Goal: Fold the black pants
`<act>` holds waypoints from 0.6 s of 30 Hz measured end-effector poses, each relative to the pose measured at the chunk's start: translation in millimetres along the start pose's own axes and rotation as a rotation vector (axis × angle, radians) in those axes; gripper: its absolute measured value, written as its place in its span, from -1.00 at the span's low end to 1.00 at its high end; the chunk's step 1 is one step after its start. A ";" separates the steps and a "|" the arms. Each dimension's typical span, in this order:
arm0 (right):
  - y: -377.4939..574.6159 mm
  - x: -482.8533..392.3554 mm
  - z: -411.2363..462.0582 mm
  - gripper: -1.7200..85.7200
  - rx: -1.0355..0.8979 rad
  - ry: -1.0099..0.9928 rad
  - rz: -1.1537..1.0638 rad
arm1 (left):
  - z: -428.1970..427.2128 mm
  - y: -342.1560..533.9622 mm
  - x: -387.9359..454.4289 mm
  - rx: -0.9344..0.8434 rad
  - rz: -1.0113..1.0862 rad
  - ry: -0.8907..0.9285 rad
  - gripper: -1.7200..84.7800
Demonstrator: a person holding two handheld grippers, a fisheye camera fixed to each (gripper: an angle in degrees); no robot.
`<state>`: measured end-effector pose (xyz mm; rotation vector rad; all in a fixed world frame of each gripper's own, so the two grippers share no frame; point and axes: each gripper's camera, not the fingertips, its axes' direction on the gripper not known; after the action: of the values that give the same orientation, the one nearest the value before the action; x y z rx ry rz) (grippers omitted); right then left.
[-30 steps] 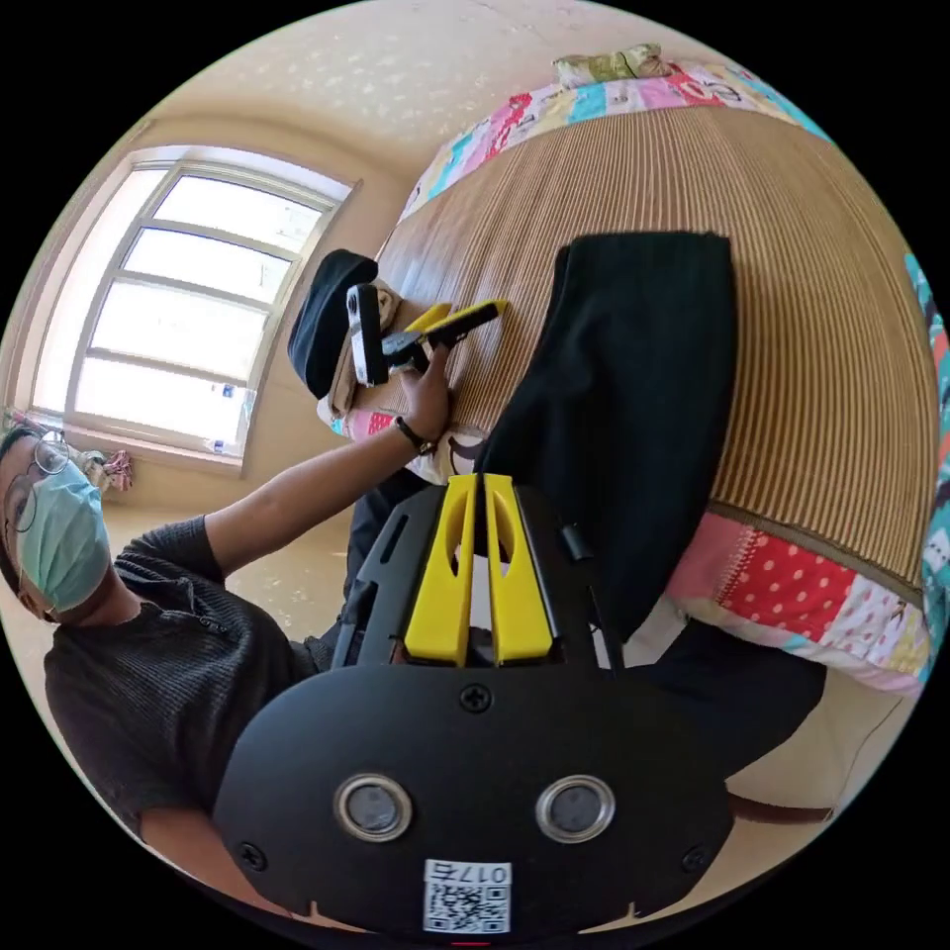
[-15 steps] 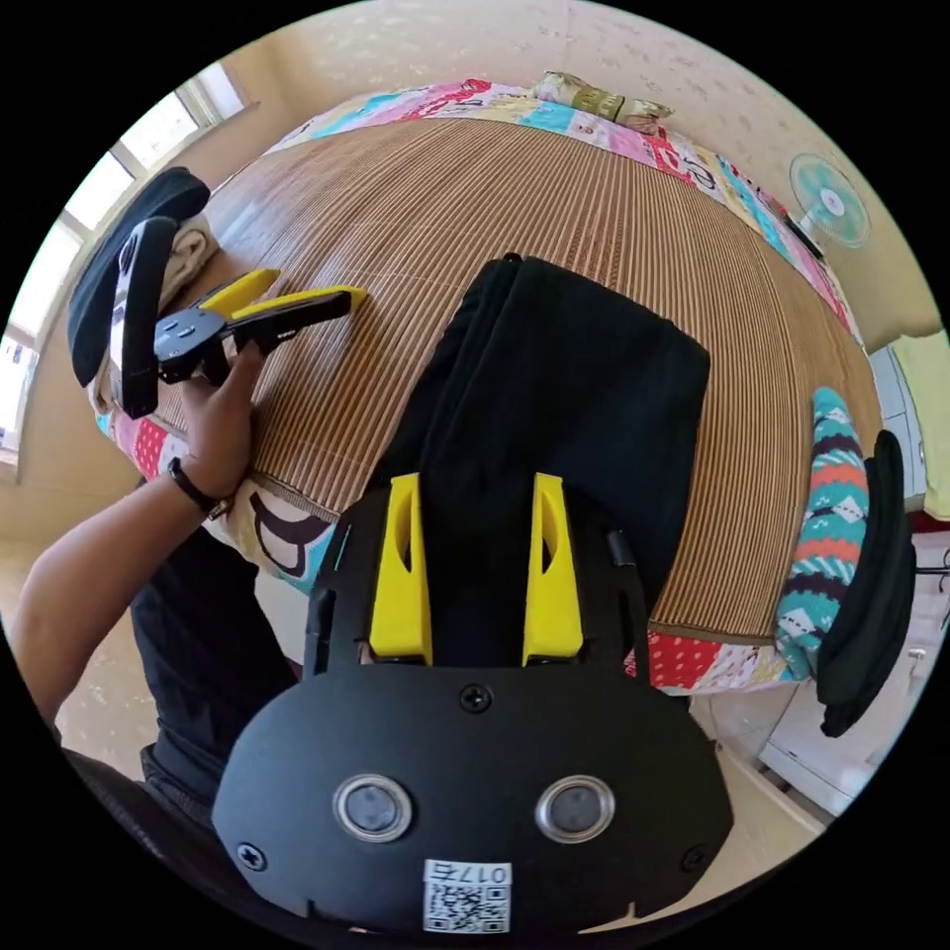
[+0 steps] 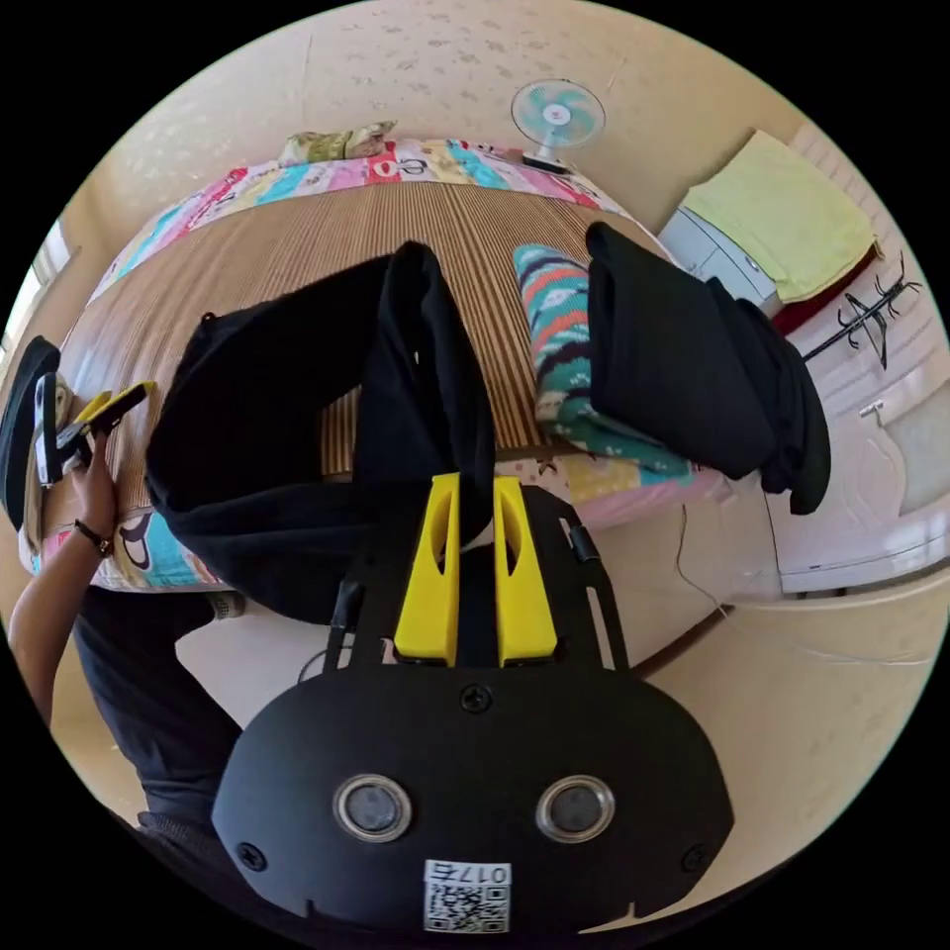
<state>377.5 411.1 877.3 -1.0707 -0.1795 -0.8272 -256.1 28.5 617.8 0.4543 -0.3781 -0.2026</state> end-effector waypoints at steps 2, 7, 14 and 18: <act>15.8 18.8 -3.2 -0.78 0.040 -0.048 0.071 | 0.3 -2.8 3.6 0.002 0.005 0.000 -0.40; 13.3 -0.9 -67.1 -0.77 0.311 -0.183 0.056 | -0.3 -11.3 13.4 0.009 0.019 -0.004 -0.41; -52.3 -163.1 -77.5 -0.70 0.257 -0.507 -0.357 | -3.7 -28.5 20.4 0.014 0.028 -0.008 -0.42; -78.3 -259.0 -31.0 -0.63 0.116 -0.442 -0.493 | -7.2 -41.1 19.4 0.015 0.027 -0.006 -0.42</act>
<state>137.1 500.6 785.7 -1.1029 -0.8813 -0.9917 -239.9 -10.1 598.8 0.4629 -0.3915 -0.1748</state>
